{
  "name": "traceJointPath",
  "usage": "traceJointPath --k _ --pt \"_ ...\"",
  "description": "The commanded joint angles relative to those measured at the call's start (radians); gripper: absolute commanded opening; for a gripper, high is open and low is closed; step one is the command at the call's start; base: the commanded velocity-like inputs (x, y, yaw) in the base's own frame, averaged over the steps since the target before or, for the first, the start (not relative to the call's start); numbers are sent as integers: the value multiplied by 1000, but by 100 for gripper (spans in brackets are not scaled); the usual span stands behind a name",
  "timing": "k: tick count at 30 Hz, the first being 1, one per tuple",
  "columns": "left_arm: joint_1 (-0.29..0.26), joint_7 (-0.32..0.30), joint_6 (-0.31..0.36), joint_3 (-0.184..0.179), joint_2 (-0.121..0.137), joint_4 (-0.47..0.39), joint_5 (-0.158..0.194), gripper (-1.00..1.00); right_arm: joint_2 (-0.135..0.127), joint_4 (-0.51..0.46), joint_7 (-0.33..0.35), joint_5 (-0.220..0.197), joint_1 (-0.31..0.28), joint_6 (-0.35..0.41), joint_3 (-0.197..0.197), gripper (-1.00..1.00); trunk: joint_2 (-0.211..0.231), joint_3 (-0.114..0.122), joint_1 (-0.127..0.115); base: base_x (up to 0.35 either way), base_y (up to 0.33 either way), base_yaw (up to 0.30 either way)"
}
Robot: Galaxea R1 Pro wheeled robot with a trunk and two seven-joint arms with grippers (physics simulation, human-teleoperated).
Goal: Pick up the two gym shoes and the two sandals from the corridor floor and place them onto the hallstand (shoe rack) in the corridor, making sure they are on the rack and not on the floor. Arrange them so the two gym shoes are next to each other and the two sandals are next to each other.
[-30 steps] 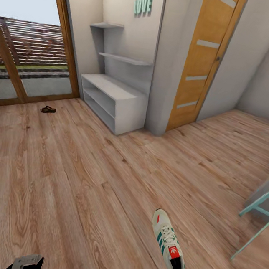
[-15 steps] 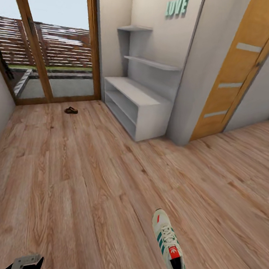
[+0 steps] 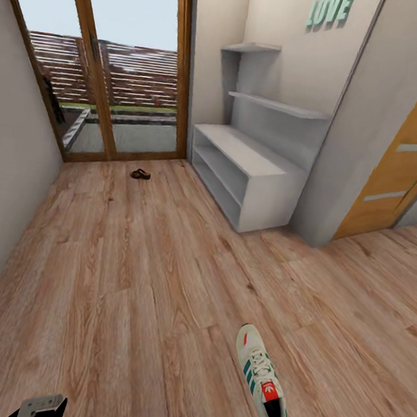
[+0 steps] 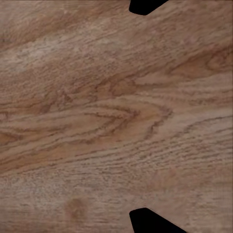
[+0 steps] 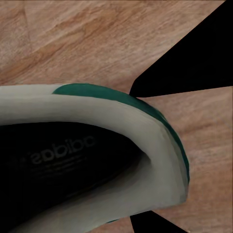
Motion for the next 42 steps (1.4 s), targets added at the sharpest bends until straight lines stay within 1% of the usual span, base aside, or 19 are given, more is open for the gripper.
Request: traceJointPath --k 1,10,29,33,42 --pt "-1 -10 -2 8 0 1 2 100 0 0 10 0 -1 -3 -9 -100 0 -1 0 334 3 259" --pt "-1 -10 -2 8 -1 1 2 100 0 0 10 0 0 -3 -9 -100 0 0 0 335 0 81" --pt "0 -9 -2 8 -2 1 2 100 0 -1 10 -2 -1 -3 -9 -100 0 5 0 338 0 251" --pt "-1 -10 -2 8 -2 1 2 100 -2 -1 16 5 -1 -4 -8 -100 0 5 0 338 0 80" --pt "-1 -10 -2 8 -2 1 1 100 -2 -1 17 8 0 -4 -7 -100 0 5 0 338 0 8"
